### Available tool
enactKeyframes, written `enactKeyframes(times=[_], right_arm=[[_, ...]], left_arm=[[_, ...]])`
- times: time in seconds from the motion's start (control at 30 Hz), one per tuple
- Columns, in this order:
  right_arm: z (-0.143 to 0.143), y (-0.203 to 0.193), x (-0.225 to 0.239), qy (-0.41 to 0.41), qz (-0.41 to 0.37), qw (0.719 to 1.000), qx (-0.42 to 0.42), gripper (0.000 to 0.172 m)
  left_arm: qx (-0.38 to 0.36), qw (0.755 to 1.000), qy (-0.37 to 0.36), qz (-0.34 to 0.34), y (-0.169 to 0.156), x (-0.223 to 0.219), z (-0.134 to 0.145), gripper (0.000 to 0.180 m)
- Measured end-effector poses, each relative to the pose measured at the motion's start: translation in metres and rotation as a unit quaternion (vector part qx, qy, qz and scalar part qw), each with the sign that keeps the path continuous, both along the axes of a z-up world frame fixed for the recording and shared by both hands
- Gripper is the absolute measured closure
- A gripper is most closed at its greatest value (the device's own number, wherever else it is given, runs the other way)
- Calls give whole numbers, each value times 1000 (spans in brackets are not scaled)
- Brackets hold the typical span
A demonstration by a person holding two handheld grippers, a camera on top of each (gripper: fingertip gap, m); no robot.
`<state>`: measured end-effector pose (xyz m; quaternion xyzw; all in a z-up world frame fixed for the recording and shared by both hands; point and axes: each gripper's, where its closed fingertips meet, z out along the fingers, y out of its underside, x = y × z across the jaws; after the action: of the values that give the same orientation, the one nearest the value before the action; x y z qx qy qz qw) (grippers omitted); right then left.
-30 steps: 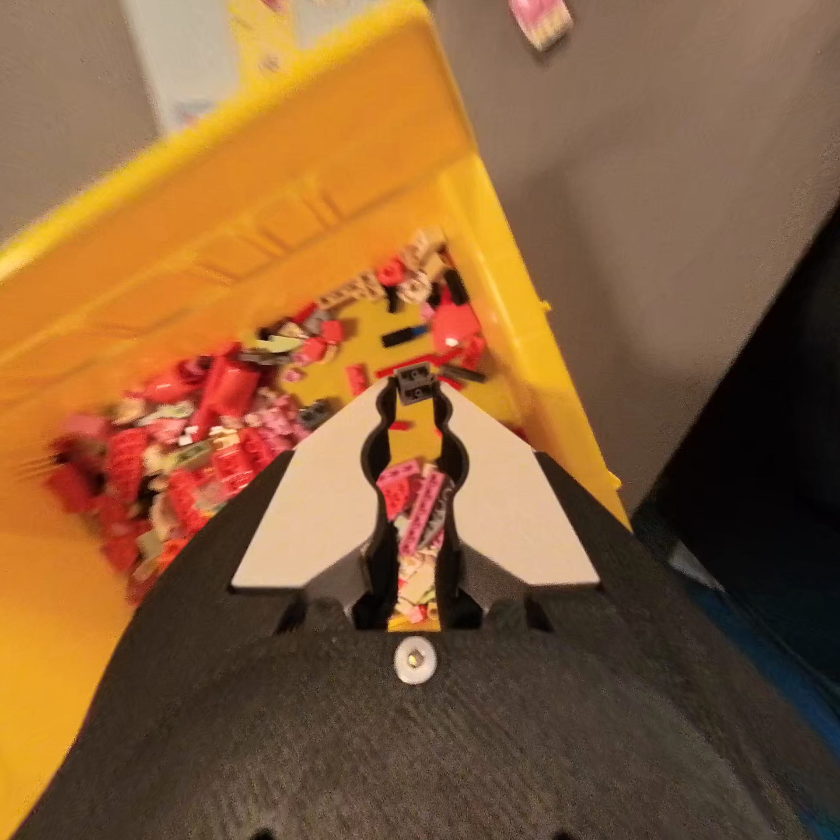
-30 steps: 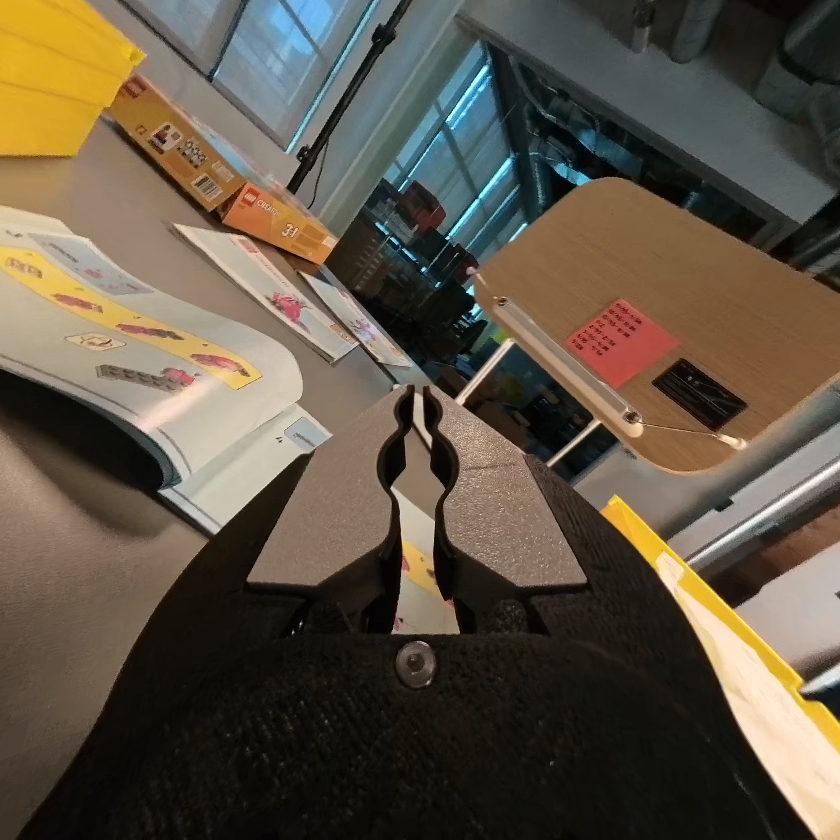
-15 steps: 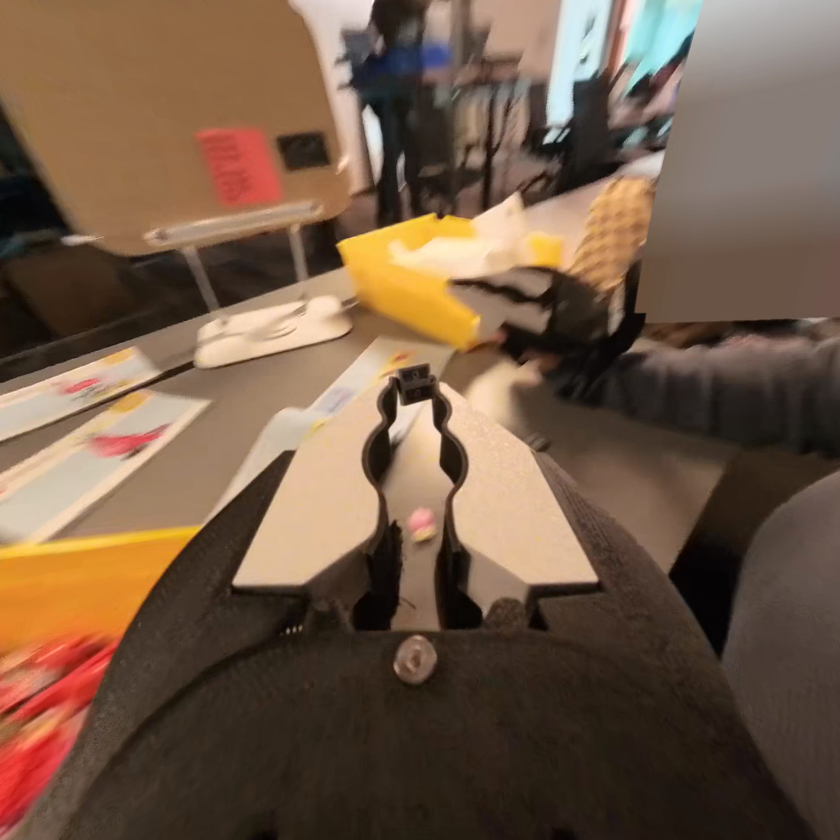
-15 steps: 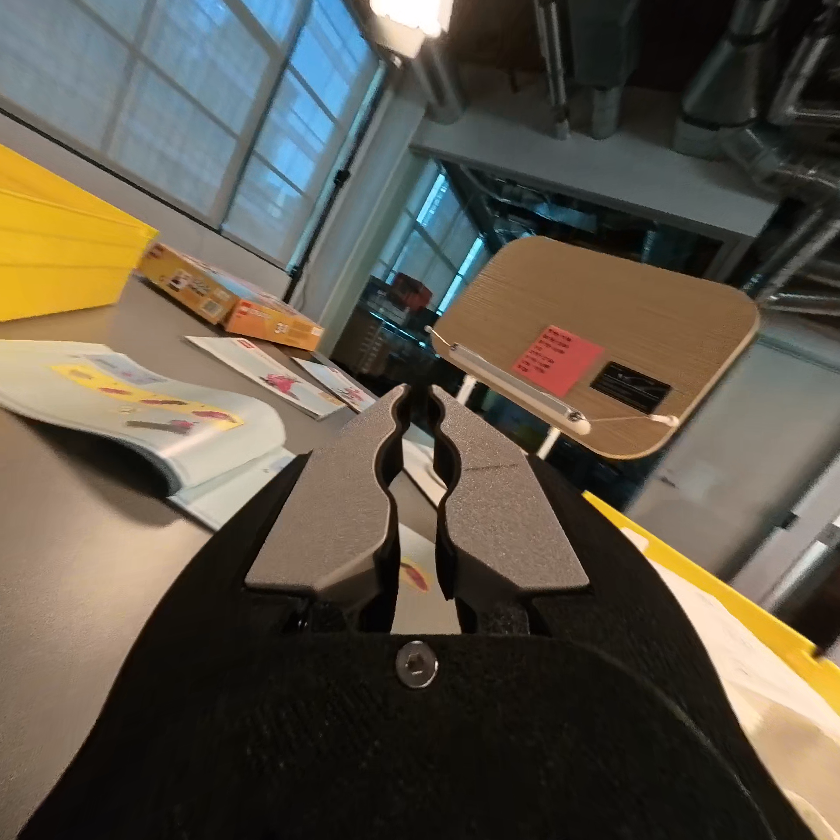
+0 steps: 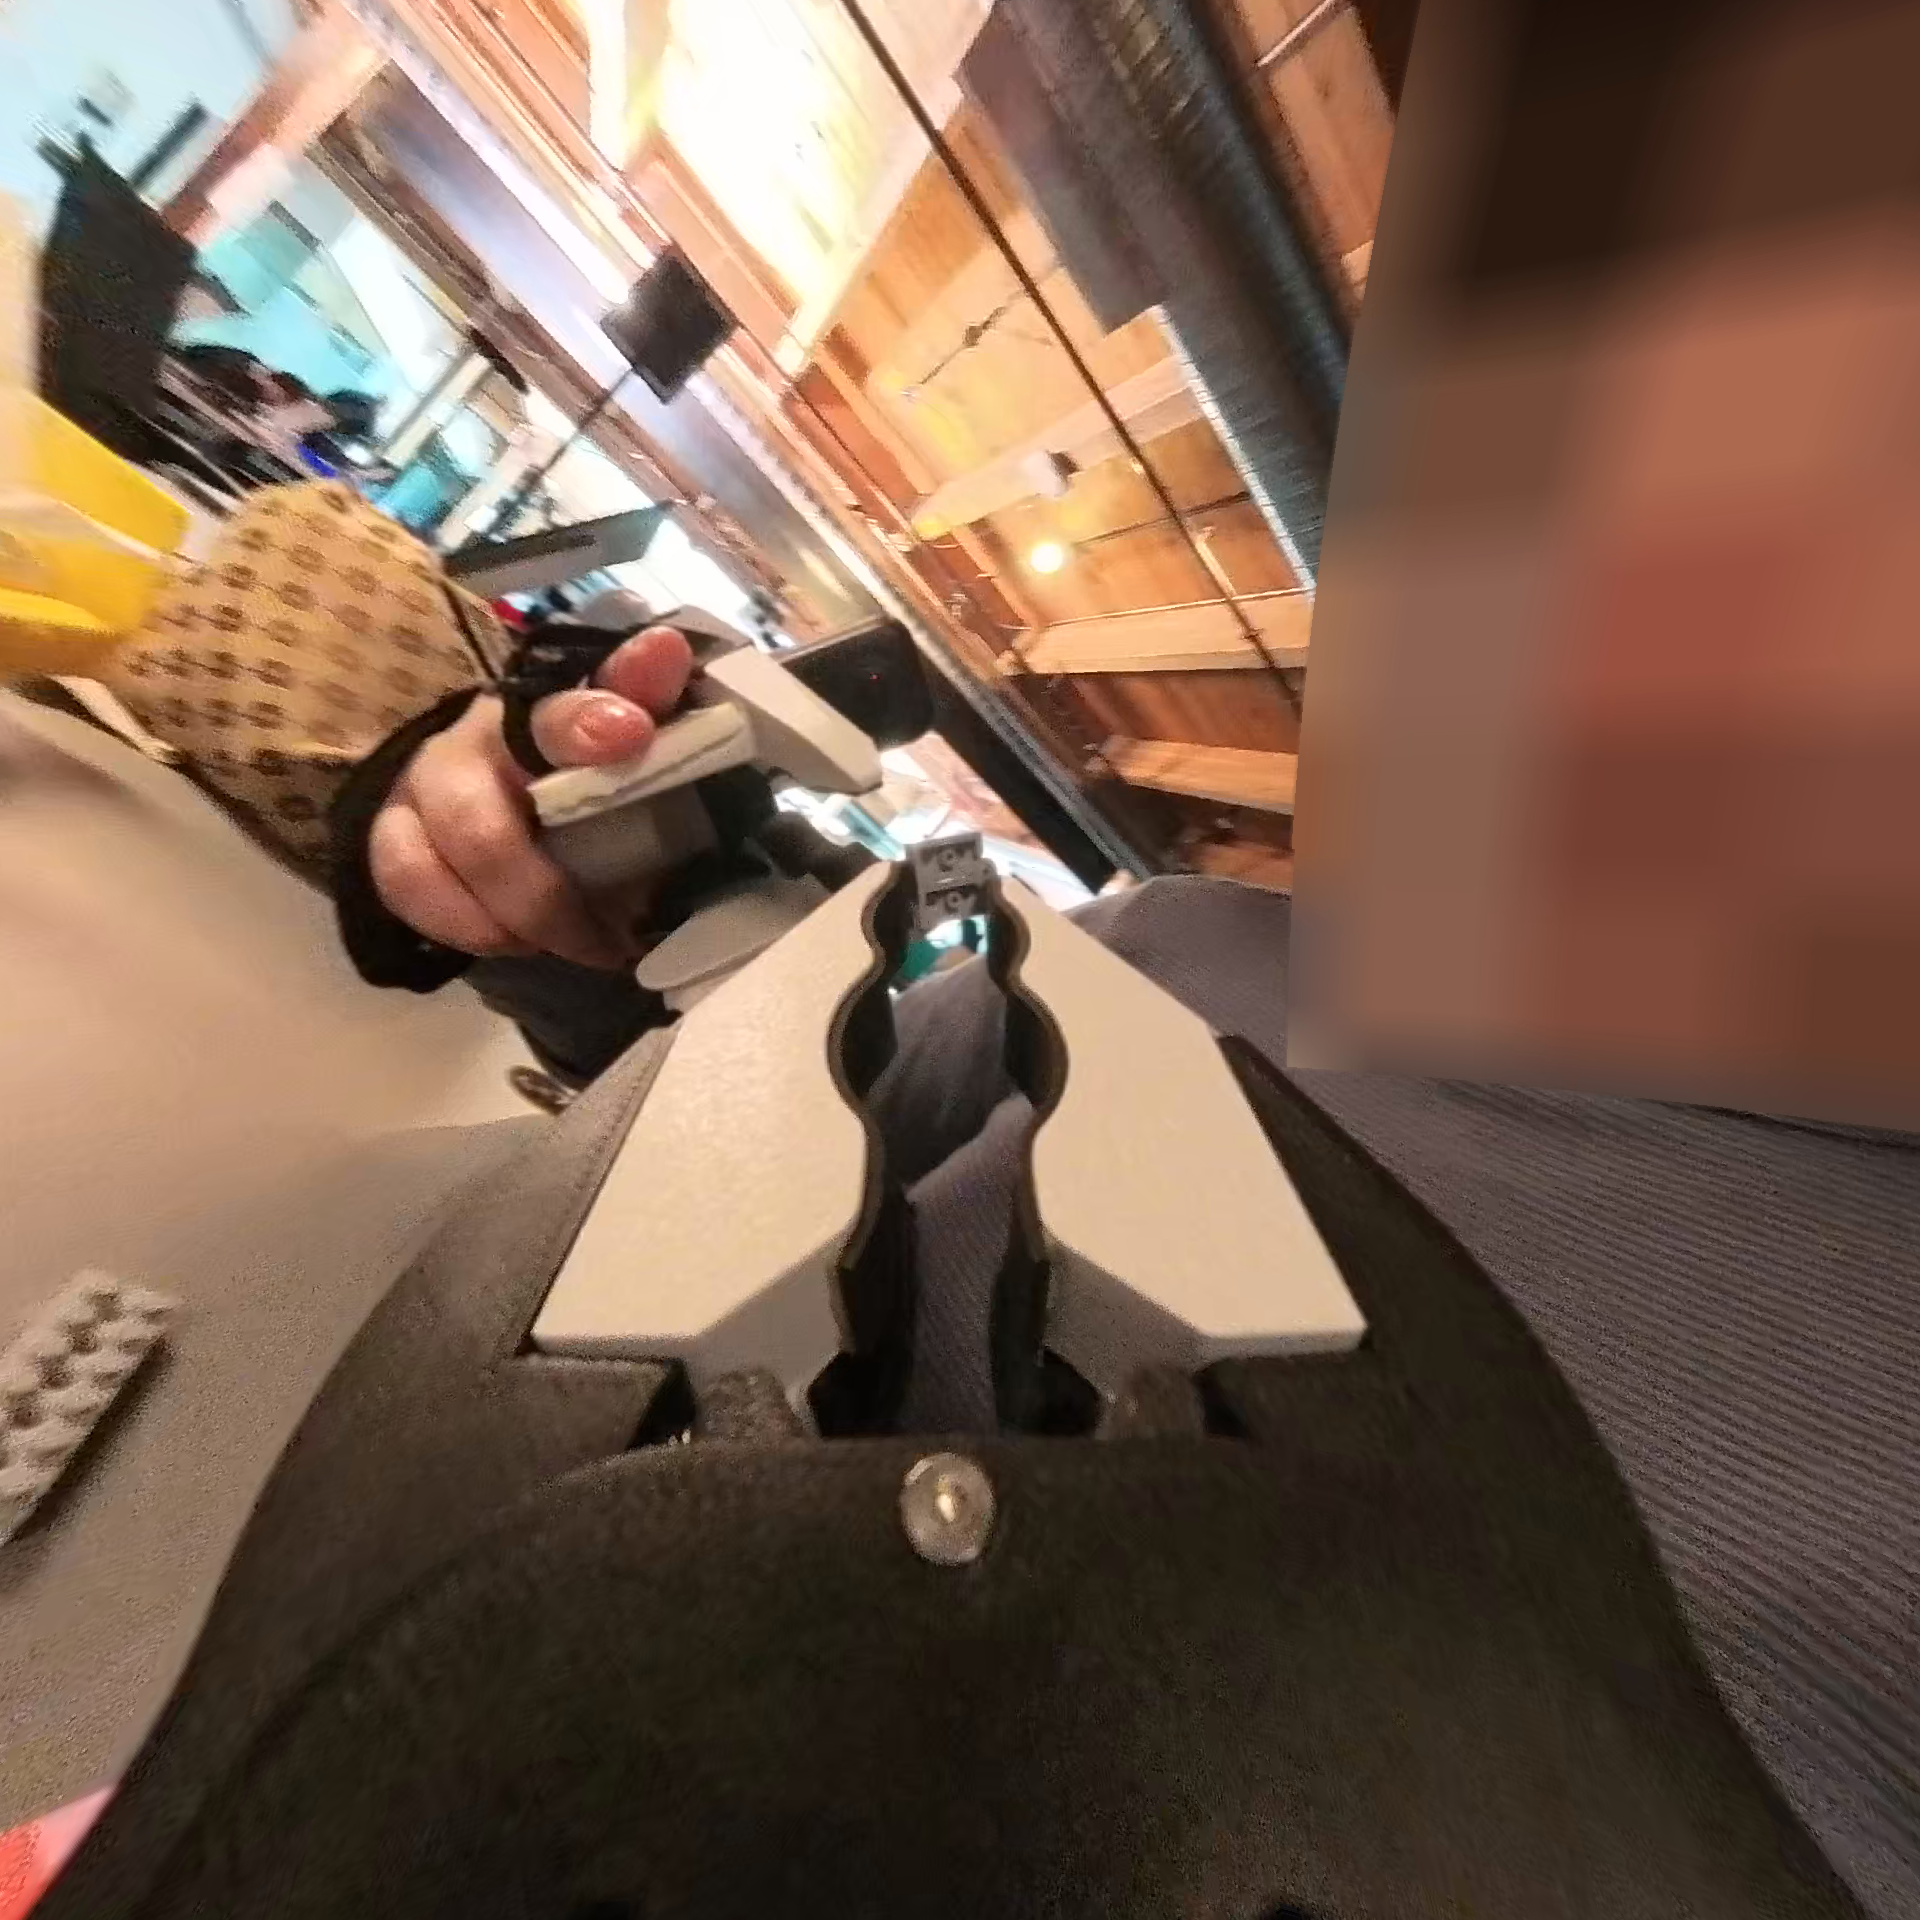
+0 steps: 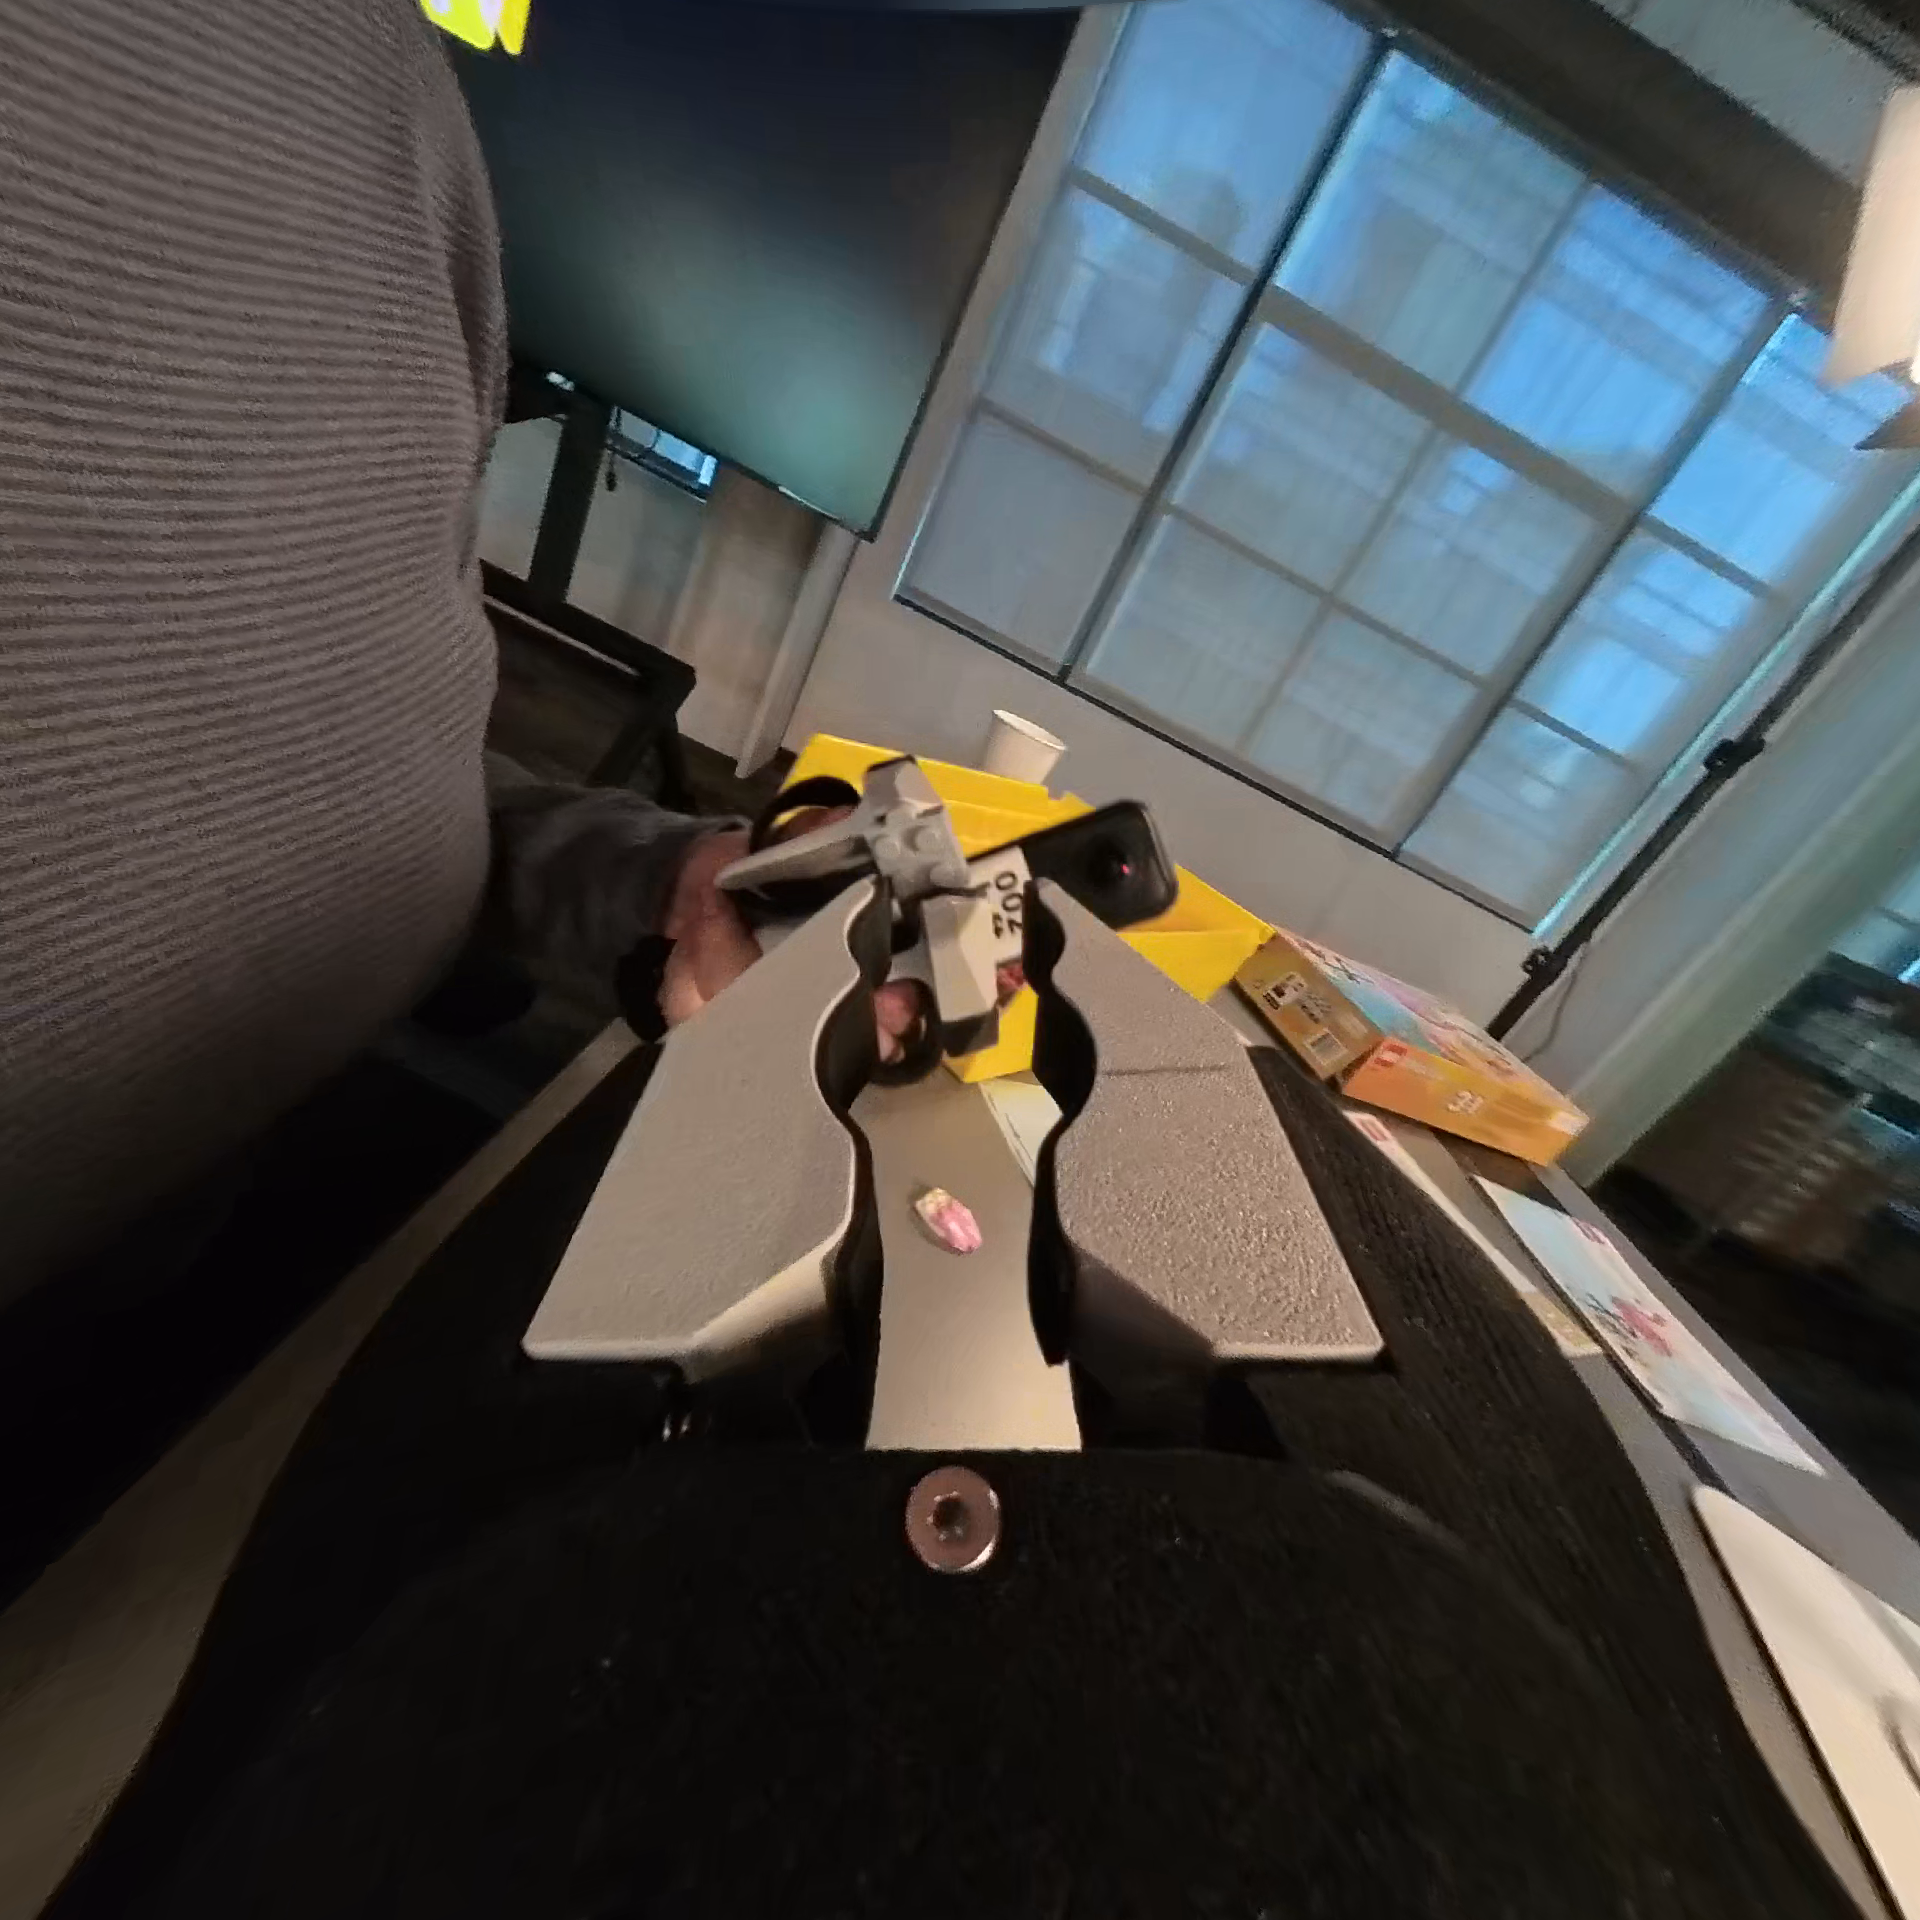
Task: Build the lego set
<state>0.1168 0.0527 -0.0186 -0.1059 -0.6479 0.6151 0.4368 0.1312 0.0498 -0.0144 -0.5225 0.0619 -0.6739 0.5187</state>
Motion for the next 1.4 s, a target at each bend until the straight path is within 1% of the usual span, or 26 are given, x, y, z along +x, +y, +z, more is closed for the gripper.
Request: enactKeyframes(times=[0.13,0.17,0.2,0.27,0.3,0.33,0.53,0.57,0.63,0.7,0.8,0.87,0.97,1.03,1.17,1.27,1.33,1.4], right_arm=[[1,-6,7,-14,25,1000,2,159],[0,-7,8,-19,29,999,5,160],[-1,-8,9,-24,31,999,9,160],[-4,-11,9,-30,34,999,19,153],[-5,-10,8,-29,28,999,24,154],[-5,-8,6,-24,16,999,29,159],[-12,5,-5,-29,-22,999,35,161],[-14,9,-9,-35,-36,998,37,168],[-21,12,-14,-47,-47,997,44,168],[-22,13,-17,-52,-51,997,41,168],[-25,17,-21,-64,-61,996,29,168],[-29,21,-25,-102,-57,993,-3,167],[-33,22,-25,-165,-8,984,-66,162],[-33,22,-23,-179,8,980,-84,161],[-35,22,-24,-203,19,974,-99,159],[-30,27,-23,-204,27,971,-124,159],[-33,26,-21,-209,31,971,-113,161],[-40,22,-20,-204,22,976,-75,163]], left_arm=[[-8,998,-38,-43,-2,3,0,169],[-8,998,-44,-49,-2,3,0,175],[-5,997,-52,-52,-3,2,1,178],[-8,997,-51,-49,-1,2,0,178],[-10,998,-50,-48,0,2,-1,178],[-11,998,-48,-45,1,1,-2,178],[-37,999,-39,-6,13,-9,-9,178],[-47,998,-32,11,16,-13,-11,178],[-56,998,3,34,19,-16,-19,178],[-55,997,17,47,20,-19,-20,178],[-31,992,64,100,23,-23,-24,178],[-5,982,119,149,26,-27,-26,178],[27,952,225,206,30,-29,-32,178],[41,936,274,216,30,-29,-35,178],[53,914,336,221,31,-29,-41,178],[62,888,393,228,31,-30,-50,178],[67,871,425,237,31,-31,-55,178],[70,853,457,243,32,-31,-59,178]])
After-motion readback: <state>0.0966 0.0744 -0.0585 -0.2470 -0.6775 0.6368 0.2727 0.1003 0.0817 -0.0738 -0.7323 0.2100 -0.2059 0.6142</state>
